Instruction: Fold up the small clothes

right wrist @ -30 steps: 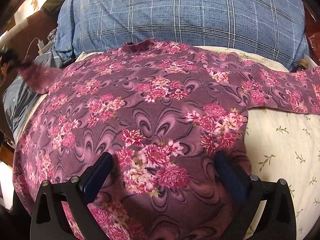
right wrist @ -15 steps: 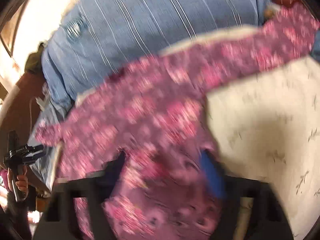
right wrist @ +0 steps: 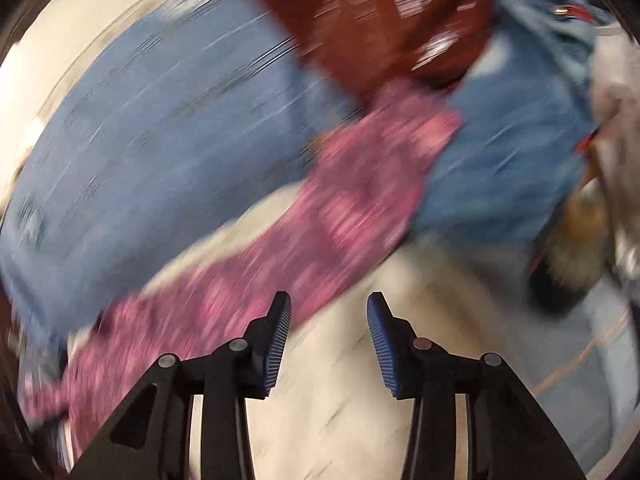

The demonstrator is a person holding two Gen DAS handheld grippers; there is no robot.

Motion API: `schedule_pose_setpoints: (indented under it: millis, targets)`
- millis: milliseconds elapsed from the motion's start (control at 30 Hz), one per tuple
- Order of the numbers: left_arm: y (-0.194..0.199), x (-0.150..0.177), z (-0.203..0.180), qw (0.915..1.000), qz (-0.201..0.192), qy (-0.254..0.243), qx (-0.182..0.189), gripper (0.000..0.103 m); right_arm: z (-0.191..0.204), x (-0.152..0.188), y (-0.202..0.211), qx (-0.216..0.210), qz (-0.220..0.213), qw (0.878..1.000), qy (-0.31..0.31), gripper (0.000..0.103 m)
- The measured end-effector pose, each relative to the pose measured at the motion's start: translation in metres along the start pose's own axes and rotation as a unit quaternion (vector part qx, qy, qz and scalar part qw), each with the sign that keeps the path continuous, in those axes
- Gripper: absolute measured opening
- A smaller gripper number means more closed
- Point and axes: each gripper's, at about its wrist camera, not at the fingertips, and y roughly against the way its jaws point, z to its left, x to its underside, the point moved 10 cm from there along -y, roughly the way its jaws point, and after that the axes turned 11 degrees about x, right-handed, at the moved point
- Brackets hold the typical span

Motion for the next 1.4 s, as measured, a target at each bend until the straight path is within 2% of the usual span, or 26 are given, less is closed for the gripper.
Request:
schedule_pose_setpoints:
  millis: [67,100,133,167,267,400,433,467,500,600,667,800,900,1033,1133,1200,1300,1400]
  targets:
    - [-0.026,0.011,0.005,0.9995,0.026,-0.004,-0.017,0.060,-0.020,-0.032,-0.009,0.003,-0.017,0.999,-0.040,0.049]
    - [-0.026,0.009,0.004,0.9993,0.009,-0.022,-0.030,0.061,-0.028,-0.045,-0.014,0.008,-0.022,0.998,-0.052,0.052]
    - [-0.024,0.009,0.001,0.9982,-0.008,-0.043,-0.041,0.069,-0.036,-0.058,-0.020,0.018,-0.029,0.998,-0.062,0.055]
    - [-0.028,0.013,-0.002,0.9979,-0.004,-0.052,-0.040,0.080,-0.044,-0.071,-0.028,0.032,-0.036,0.997,-0.068,0.055]
    - [-0.033,0.015,-0.007,0.9957,-0.012,-0.077,-0.050,0.087,-0.053,-0.085,-0.057,0.050,-0.026,0.995,-0.084,0.055]
    - [-0.033,0.012,-0.005,0.9964,-0.019,-0.076,-0.032,0.091,-0.050,-0.092,-0.072,0.058,-0.040,0.994,-0.084,0.055]
    - [-0.034,0.011,-0.006,0.9962,-0.020,-0.079,-0.032,0.093,-0.047,-0.093,-0.074,0.059,-0.042,0.994,-0.079,0.047]
    - [-0.035,0.010,-0.007,0.9955,-0.021,-0.085,-0.036,0.094,-0.042,-0.094,-0.073,0.059,-0.045,0.995,-0.067,0.019]
    - [-0.036,0.013,-0.010,0.9952,-0.022,-0.088,-0.037,0.095,-0.037,-0.096,-0.071,0.051,-0.047,0.996,-0.056,0.006]
    - [-0.037,0.013,-0.010,0.9954,-0.022,-0.088,-0.031,0.098,-0.025,-0.093,-0.052,0.043,-0.068,0.996,-0.048,0.007]
    - [-0.037,0.013,-0.010,0.9953,-0.022,-0.089,-0.033,0.099,-0.015,-0.089,-0.034,0.017,-0.079,0.996,-0.043,0.007]
    - [-0.037,0.014,-0.010,0.9956,-0.022,-0.086,-0.032,0.099,0.022,-0.072,0.000,-0.022,-0.087,0.996,-0.011,0.007]
    - [-0.033,0.014,-0.010,0.9960,-0.024,-0.084,-0.018,0.099,0.060,-0.048,0.020,-0.048,-0.077,0.996,0.020,0.007]
    - [-0.023,0.015,-0.010,0.9960,-0.027,-0.085,-0.006,0.099,0.133,-0.013,0.040,-0.093,-0.068,0.991,0.064,0.007]
    - [-0.008,0.008,-0.001,0.9974,-0.038,-0.060,0.007,0.099,0.183,0.018,0.046,-0.125,-0.046,0.987,0.091,0.007]
    - [0.000,0.003,0.011,0.9984,-0.041,-0.039,0.000,0.099,0.218,0.037,0.043,-0.144,-0.029,0.984,0.106,0.007]
    - [0.015,-0.004,0.032,0.9991,-0.043,0.000,0.005,0.099,0.270,0.075,0.046,-0.177,-0.004,0.976,0.129,0.007]
    - [0.032,-0.007,0.053,0.9985,-0.053,0.016,0.002,0.099,0.325,0.109,0.044,-0.206,0.019,0.965,0.159,0.007]
